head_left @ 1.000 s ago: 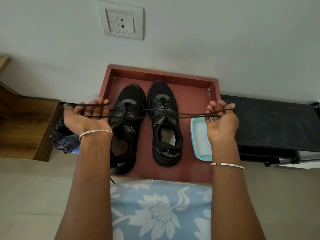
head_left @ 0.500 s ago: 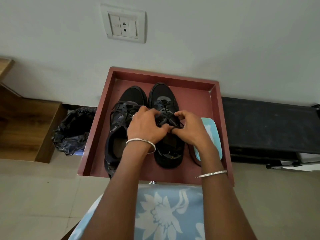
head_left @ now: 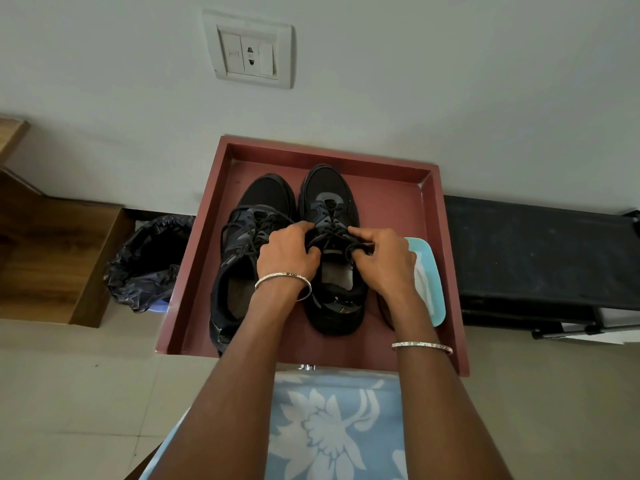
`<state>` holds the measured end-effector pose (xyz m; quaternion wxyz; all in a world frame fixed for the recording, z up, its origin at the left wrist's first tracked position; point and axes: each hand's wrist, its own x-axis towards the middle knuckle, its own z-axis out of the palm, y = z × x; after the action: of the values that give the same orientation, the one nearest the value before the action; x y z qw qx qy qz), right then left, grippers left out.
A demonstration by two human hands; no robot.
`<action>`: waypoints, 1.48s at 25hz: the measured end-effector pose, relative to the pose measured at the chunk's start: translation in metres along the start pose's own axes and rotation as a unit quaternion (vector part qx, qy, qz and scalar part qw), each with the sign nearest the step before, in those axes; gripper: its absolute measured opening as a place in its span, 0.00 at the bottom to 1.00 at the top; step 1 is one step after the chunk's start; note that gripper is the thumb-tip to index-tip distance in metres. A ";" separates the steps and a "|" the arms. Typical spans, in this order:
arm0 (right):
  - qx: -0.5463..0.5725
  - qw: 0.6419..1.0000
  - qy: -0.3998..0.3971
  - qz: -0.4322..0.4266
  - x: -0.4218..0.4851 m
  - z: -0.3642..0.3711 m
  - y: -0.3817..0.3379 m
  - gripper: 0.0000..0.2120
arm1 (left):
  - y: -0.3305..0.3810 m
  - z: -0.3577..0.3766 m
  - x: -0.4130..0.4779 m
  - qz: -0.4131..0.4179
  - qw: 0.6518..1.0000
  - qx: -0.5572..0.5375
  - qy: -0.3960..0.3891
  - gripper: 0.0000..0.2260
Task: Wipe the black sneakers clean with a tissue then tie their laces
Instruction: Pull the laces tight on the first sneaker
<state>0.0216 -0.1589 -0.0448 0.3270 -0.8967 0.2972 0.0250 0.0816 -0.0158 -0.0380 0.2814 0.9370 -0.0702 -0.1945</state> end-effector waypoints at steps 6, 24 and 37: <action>0.077 0.982 -0.155 -0.070 -0.003 -0.030 0.011 0.31 | 0.004 -0.017 -0.010 0.008 0.990 0.028 0.138 0.16; 0.059 0.980 0.050 -0.184 0.029 0.011 -0.006 0.06 | -0.004 -0.013 0.005 0.039 0.998 -0.043 -0.013 0.13; 0.047 0.970 0.042 -0.235 0.018 0.012 -0.012 0.09 | -0.005 0.001 0.009 0.029 0.996 -0.066 -0.043 0.21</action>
<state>0.0447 -0.1542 -0.0516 0.3530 -0.9252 0.0924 -0.1045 0.0892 -0.0139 -0.0446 0.3450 0.9047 -0.0964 -0.2305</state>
